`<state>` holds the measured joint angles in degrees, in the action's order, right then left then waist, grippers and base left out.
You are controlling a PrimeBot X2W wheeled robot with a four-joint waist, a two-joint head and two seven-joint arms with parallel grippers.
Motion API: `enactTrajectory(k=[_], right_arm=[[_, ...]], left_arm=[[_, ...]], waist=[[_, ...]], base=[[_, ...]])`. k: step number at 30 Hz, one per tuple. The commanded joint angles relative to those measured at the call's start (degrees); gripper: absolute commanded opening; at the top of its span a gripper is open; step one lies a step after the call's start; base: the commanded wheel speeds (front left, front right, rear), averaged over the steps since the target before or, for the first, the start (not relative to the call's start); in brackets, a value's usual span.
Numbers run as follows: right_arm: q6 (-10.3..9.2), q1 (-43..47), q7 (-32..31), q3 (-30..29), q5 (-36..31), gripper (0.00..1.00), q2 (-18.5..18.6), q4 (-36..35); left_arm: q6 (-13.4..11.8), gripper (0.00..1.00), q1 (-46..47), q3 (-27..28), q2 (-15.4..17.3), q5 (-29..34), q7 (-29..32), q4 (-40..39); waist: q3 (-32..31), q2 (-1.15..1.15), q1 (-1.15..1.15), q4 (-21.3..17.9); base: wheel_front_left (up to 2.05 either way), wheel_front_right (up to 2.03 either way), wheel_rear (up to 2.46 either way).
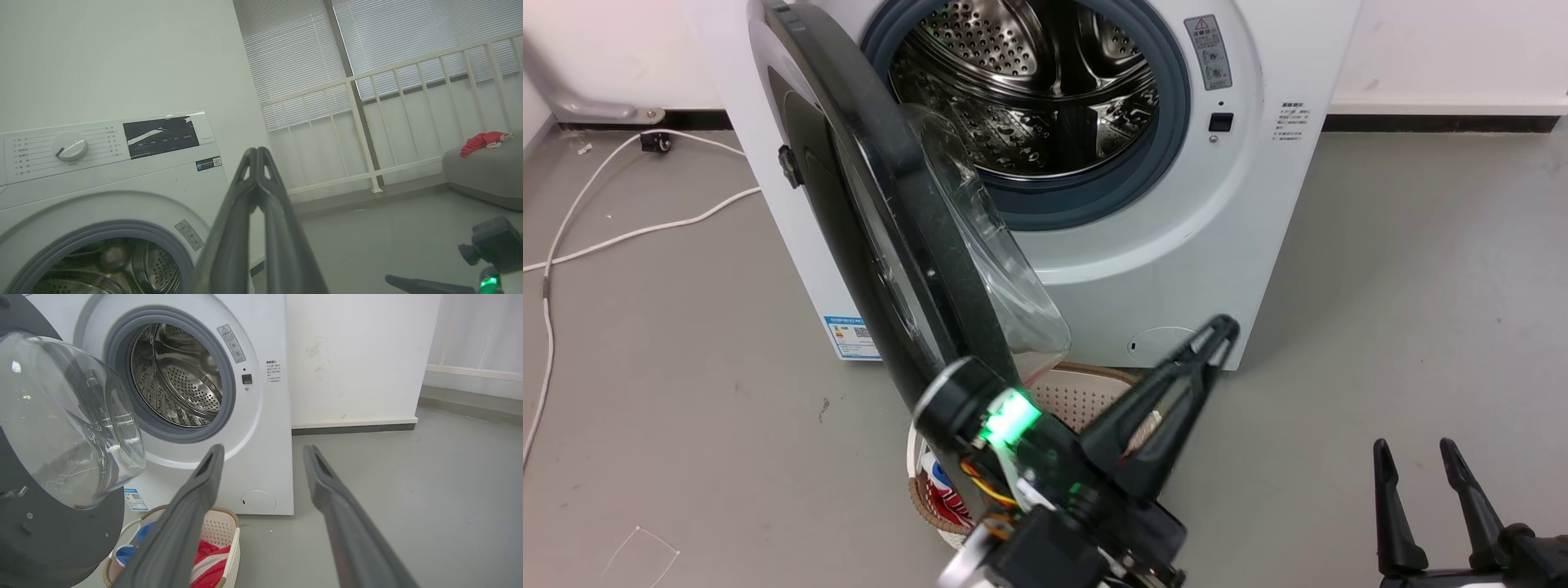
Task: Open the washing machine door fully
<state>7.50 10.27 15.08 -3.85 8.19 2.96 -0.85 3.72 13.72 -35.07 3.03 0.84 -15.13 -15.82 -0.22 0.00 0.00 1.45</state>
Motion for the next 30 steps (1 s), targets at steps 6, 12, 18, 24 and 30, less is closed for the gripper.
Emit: enactTrajectory(k=[6,12,18,24,30], right_arm=[[-0.01,-0.48,0.11,0.01,0.25,1.00,-0.16,0.20],[-0.01,-0.56,0.11,0.06,0.05,1.00,-0.16,0.35],[-0.01,-0.94,0.11,-0.05,-0.14,1.00,-0.16,0.53],[-0.01,-0.98,0.11,0.01,-0.27,1.00,-0.16,0.82],[-0.01,-1.51,0.11,-0.12,-0.41,1.00,-0.16,1.13]], left_arm=[[-0.12,0.00,-2.16,-4.25,-0.09,-0.46,-0.04,3.72],[-0.59,0.00,-4.63,-6.61,0.22,-0.73,-0.04,7.09],[-1.74,0.00,-6.98,-6.20,1.27,-1.47,-0.04,10.61],[-2.92,0.00,-8.60,-3.70,2.53,-2.61,-0.05,14.81],[-4.56,0.00,-8.47,0.87,3.44,-3.83,-0.05,17.62]], waist=[[0.16,0.00,0.00,0.22],[0.43,0.00,0.00,0.72],[0.81,0.00,0.00,1.30],[1.38,0.00,0.00,1.57],[2.18,0.00,0.00,1.64]], base=[[0.00,0.00,0.00],[0.00,0.00,0.00],[0.00,0.00,0.00],[0.00,0.00,0.00],[0.00,0.00,0.00]])
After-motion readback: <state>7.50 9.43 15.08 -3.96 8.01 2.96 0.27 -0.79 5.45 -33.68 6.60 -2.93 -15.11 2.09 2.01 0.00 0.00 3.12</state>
